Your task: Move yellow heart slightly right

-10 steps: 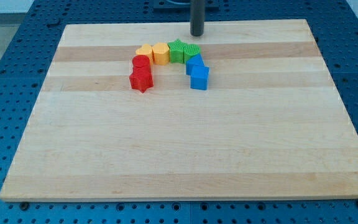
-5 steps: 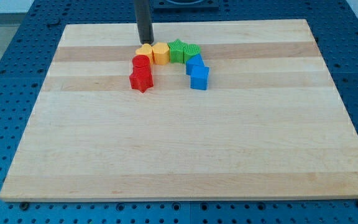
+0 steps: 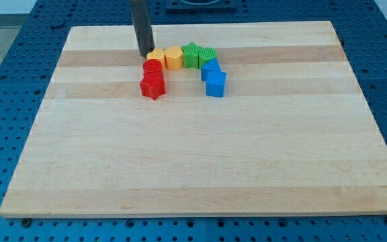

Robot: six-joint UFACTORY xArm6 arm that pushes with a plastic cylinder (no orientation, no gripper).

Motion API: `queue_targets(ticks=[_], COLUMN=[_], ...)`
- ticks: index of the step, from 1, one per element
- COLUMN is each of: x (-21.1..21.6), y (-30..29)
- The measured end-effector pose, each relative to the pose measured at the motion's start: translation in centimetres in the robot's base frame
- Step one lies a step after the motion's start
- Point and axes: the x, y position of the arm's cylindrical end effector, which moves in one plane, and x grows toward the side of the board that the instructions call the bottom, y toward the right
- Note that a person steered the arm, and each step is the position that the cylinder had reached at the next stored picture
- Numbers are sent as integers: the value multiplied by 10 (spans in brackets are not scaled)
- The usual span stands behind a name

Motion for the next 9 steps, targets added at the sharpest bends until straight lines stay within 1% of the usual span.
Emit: queue_targets(ticks=[1,6,8,9], x=[13,38,39,39], y=[0,41,41,12])
